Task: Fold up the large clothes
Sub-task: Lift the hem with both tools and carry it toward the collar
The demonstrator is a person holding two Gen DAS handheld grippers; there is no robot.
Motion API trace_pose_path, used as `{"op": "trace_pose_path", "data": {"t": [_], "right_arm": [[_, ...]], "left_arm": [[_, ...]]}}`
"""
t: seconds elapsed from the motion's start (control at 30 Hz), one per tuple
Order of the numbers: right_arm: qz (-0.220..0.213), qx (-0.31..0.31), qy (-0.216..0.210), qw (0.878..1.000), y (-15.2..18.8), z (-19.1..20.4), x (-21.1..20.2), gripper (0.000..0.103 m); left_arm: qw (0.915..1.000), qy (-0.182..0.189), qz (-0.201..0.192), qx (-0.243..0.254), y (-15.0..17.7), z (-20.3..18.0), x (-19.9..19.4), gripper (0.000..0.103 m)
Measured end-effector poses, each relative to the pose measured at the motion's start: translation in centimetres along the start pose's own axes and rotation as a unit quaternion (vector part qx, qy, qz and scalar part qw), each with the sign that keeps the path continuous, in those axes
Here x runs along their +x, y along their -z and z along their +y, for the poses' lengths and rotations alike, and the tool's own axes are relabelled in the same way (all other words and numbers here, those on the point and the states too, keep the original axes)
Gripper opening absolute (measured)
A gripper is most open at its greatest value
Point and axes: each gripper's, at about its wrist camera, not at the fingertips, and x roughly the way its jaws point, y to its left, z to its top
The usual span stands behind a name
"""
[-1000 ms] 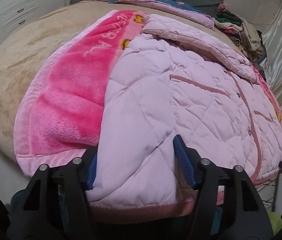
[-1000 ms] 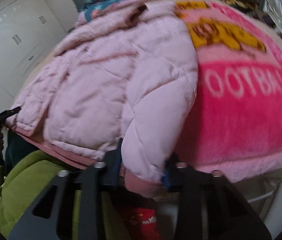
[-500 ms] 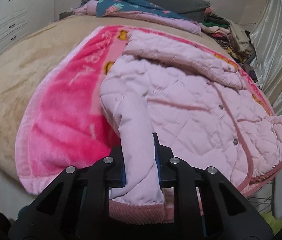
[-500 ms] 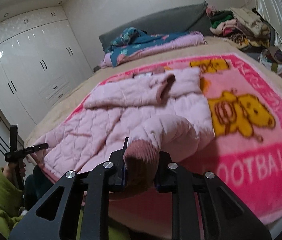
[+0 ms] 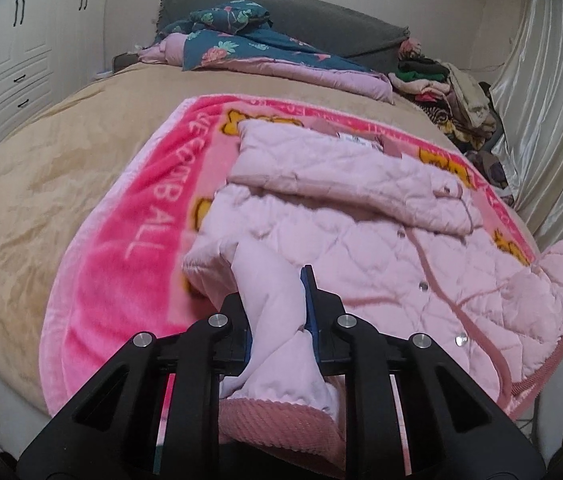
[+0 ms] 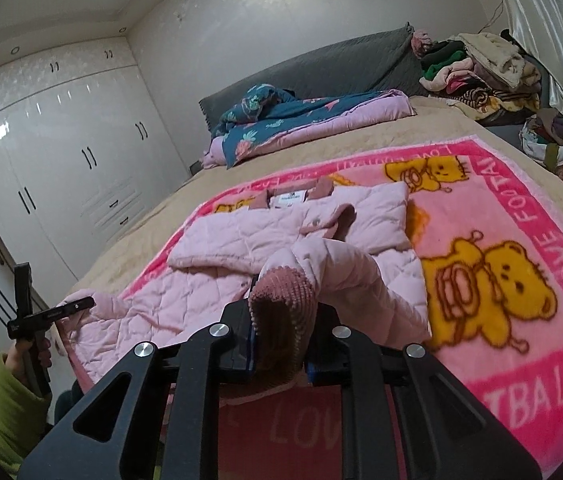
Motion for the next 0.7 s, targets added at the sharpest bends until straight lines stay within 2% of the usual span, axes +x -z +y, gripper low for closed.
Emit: {"op": "trace_pose_path", "data": {"t": [0.47,0.7], "right_arm": [[-0.028,0.028,0.011,0.999,-5.3,-1.5,1.9,0.015],[-0.044,0.03,0.018,0.998,-7.8,-2.0,2.8,0.015]], "left_arm": [[0.9993,0.01,-0.037,0.001,-8.4,-1.8,1.8,0.012],[0.9986,0.005,-0.052,0.002,-11.2,-2.4,2.4,0.012]]}}
